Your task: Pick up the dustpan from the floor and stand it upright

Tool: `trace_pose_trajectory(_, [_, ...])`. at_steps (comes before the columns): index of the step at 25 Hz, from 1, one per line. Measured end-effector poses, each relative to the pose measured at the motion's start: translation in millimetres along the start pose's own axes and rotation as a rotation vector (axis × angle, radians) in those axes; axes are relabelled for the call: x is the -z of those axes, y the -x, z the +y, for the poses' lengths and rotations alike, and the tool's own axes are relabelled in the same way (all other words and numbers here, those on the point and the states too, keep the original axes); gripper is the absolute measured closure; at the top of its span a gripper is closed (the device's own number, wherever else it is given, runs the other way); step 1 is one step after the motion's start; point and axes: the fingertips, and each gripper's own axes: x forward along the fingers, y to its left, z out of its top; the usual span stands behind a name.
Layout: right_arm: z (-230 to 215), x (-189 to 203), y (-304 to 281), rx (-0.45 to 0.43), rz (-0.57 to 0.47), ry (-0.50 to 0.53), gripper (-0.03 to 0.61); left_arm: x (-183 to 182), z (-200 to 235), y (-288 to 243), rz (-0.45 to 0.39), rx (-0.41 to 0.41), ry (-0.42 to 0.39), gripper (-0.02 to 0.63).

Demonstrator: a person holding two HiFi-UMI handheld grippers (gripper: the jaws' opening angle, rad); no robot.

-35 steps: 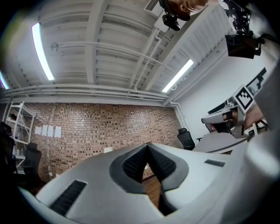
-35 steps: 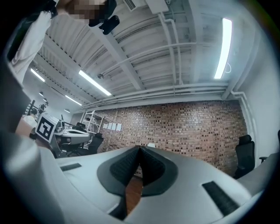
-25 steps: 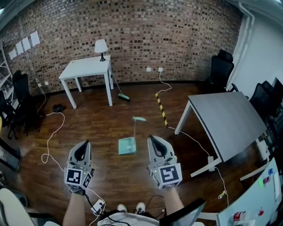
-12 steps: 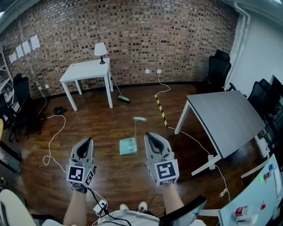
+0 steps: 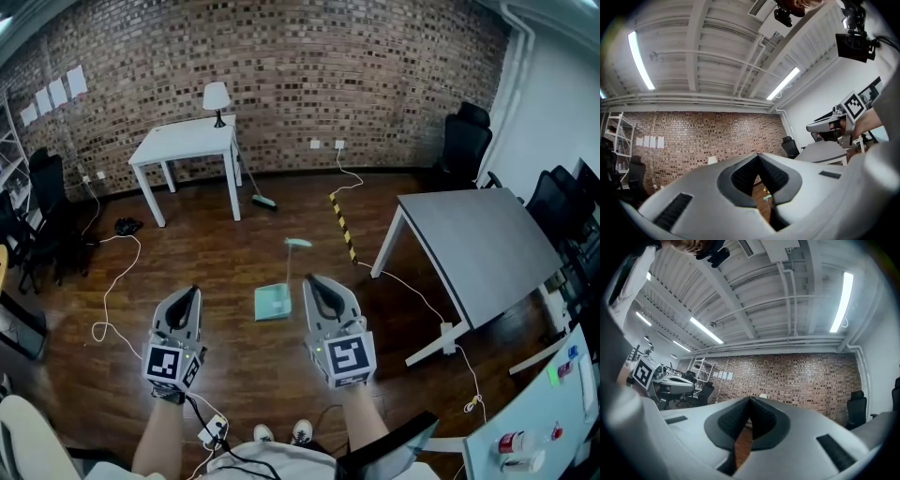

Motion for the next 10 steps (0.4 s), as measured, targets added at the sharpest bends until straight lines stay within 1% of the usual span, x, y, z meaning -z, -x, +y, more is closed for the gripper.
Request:
trace_pose_trajectory(4, [7.3, 0.0, 0.4, -0.011, 0.028, -0.01, 0.598, 2.0, 0.2, 2.3, 0.0, 0.004, 0.001, 0.603])
trace_pose_trajectory(10, [17.4, -4.9, -3.8, -0.023, 0.023, -0.004, 0.598, -5.3, 4.4, 5.4, -0.013, 0.003, 0.009, 0.603])
